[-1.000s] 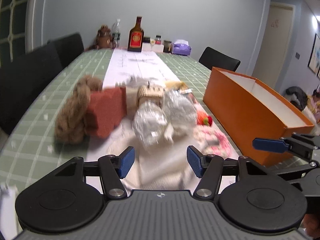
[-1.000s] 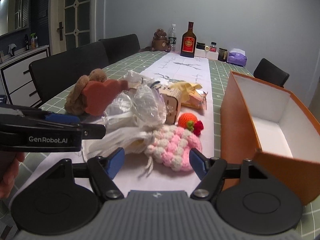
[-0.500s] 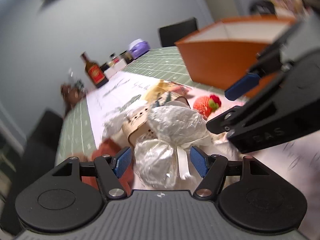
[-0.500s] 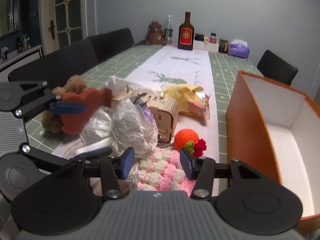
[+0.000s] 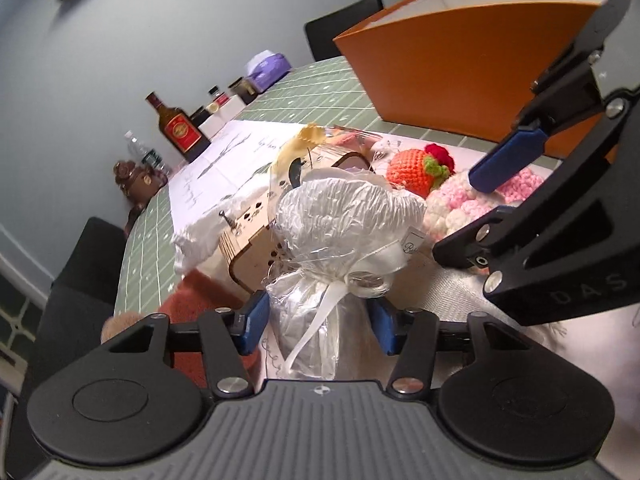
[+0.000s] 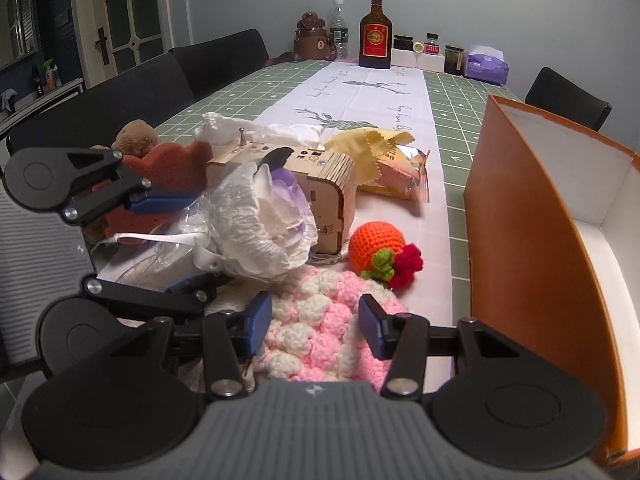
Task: Organize soft objects
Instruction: 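Grasp the pink crocheted hat with the right gripper while the left gripper grasps the plastic-wrapped bundle, then lift the hat and bundle with both grippers and carry them over the orange box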
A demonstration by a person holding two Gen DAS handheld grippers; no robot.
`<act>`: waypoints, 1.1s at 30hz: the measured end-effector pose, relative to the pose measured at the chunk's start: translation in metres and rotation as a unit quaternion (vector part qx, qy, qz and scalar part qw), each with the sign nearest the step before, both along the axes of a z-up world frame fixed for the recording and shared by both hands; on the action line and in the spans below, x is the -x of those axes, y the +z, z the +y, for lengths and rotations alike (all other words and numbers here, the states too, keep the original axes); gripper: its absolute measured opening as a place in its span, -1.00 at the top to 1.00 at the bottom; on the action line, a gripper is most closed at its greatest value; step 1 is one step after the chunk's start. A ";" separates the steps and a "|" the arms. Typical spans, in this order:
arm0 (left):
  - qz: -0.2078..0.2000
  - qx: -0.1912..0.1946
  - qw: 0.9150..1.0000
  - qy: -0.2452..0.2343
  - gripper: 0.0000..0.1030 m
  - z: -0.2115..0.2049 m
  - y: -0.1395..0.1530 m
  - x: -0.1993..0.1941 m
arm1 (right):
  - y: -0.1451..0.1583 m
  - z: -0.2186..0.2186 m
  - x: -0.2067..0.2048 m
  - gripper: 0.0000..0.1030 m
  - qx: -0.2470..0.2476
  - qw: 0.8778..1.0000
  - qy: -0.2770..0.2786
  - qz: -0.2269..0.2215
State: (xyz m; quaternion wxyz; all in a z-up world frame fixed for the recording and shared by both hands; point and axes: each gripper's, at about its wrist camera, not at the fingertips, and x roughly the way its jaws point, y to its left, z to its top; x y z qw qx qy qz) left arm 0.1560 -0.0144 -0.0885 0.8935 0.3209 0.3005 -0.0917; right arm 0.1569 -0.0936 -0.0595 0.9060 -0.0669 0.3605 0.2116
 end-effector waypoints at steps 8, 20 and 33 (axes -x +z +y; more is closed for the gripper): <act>-0.024 0.165 0.981 0.103 0.03 0.039 0.043 0.021 | 0.015 -0.006 0.008 0.05 -0.005 1.000 0.008 -0.023; 0.044 0.323 0.924 0.202 0.02 0.082 0.051 0.076 | 0.004 -0.008 0.039 0.03 0.106 0.987 0.110 -0.058; 0.050 0.317 0.921 0.222 0.02 0.081 0.034 0.082 | -0.020 -0.004 0.026 0.17 0.115 0.988 0.099 -0.033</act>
